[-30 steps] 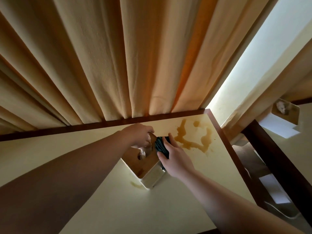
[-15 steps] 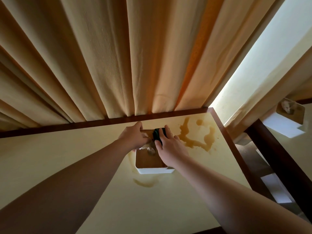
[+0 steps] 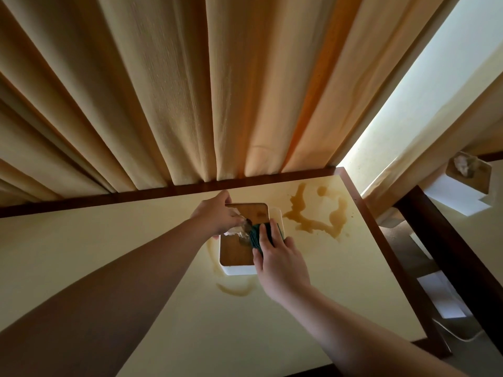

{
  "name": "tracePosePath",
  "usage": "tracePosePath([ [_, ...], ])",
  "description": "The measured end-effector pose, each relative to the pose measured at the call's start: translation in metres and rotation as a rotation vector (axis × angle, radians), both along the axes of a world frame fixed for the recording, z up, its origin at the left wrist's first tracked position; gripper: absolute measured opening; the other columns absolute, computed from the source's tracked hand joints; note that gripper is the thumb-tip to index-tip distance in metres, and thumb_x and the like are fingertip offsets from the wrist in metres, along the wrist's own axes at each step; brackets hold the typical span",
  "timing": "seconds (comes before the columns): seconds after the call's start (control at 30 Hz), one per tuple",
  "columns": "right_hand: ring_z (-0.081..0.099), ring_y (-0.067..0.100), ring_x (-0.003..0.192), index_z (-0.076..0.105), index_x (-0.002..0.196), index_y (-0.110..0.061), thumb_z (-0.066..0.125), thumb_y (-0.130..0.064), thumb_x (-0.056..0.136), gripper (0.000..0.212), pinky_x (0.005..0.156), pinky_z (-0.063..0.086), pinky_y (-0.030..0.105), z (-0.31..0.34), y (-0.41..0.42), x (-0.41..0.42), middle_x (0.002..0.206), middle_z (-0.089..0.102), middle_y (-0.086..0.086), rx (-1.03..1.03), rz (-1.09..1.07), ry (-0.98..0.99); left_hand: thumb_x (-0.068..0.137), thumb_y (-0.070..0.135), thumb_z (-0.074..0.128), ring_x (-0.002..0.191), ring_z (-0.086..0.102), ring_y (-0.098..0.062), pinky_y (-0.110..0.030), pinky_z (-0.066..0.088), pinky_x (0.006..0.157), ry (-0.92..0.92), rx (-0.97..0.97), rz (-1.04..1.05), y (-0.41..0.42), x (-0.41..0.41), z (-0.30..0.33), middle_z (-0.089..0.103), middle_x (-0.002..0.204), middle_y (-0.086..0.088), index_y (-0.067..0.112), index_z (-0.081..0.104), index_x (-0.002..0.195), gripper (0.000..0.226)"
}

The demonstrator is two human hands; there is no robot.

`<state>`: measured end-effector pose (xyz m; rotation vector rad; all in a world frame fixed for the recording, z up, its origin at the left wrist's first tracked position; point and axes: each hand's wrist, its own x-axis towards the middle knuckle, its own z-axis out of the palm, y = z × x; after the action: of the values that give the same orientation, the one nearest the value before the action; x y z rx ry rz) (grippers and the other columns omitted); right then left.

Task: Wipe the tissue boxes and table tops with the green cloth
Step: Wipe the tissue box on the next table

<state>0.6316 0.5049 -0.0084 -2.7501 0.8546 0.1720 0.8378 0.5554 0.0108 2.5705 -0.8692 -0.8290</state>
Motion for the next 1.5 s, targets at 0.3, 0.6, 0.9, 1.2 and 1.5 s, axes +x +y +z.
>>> tracePosePath([
  [0.3, 0.037, 0.042, 0.141, 0.008, 0.166, -0.019, 0.026, -0.049, 0.11, 0.066, 0.114, 0.039, 0.045, -0.008, -0.039, 0.056, 0.173, 0.003, 0.011, -0.013, -0.047, -0.018, 0.08, 0.058, 0.08, 0.072, 0.071, -0.022, -0.038, 0.065, 0.059, 0.038, -0.007, 0.018, -0.002, 0.004, -0.007, 0.064, 0.095, 0.001, 0.03, 0.044, 0.107, 0.052],
  [0.6, 0.039, 0.035, 0.132, 0.006, 0.166, -0.02, 0.022, -0.051, 0.109, 0.067, 0.111, 0.039, 0.041, -0.003, -0.01, 0.012, 0.174, -0.002, 0.006, -0.041, -0.015, 0.02, 0.082, 0.054, 0.081, 0.074, 0.067, -0.02, -0.028, 0.06, 0.05, 0.075, -0.04, 0.055, 0.0, -0.002, -0.001, 0.054, 0.092, 0.005, 0.025, 0.043, 0.115, 0.058],
  [0.9, 0.04, 0.036, 0.133, 0.004, 0.166, -0.02, 0.02, -0.049, 0.11, 0.065, 0.108, 0.041, 0.041, -0.004, -0.014, 0.015, 0.174, -0.002, 0.007, -0.056, -0.013, 0.035, 0.083, 0.054, 0.08, 0.077, 0.068, -0.022, -0.032, 0.063, 0.055, 0.062, -0.019, 0.026, -0.001, -0.001, -0.003, 0.058, 0.097, -0.001, 0.026, 0.042, 0.116, 0.058],
  [1.2, 0.028, 0.042, 0.148, -0.001, 0.166, -0.024, 0.023, -0.049, 0.111, 0.065, 0.114, 0.039, 0.049, 0.004, -0.052, 0.058, 0.174, -0.002, 0.004, 0.032, -0.014, 0.067, 0.082, 0.055, 0.08, 0.079, 0.069, -0.025, -0.037, 0.065, 0.06, 0.092, -0.022, 0.045, -0.001, 0.001, -0.007, 0.059, 0.098, -0.002, 0.027, 0.04, 0.115, 0.059],
  [1.5, 0.038, 0.035, 0.133, 0.002, 0.166, -0.024, 0.022, -0.05, 0.11, 0.065, 0.11, 0.04, 0.043, 0.0, -0.022, 0.007, 0.173, -0.005, 0.001, 0.004, 0.016, 0.064, 0.082, 0.055, 0.08, 0.076, 0.072, -0.027, -0.039, 0.065, 0.06, 0.083, -0.011, 0.066, -0.002, -0.001, -0.003, 0.057, 0.096, -0.001, 0.025, 0.04, 0.115, 0.06],
])
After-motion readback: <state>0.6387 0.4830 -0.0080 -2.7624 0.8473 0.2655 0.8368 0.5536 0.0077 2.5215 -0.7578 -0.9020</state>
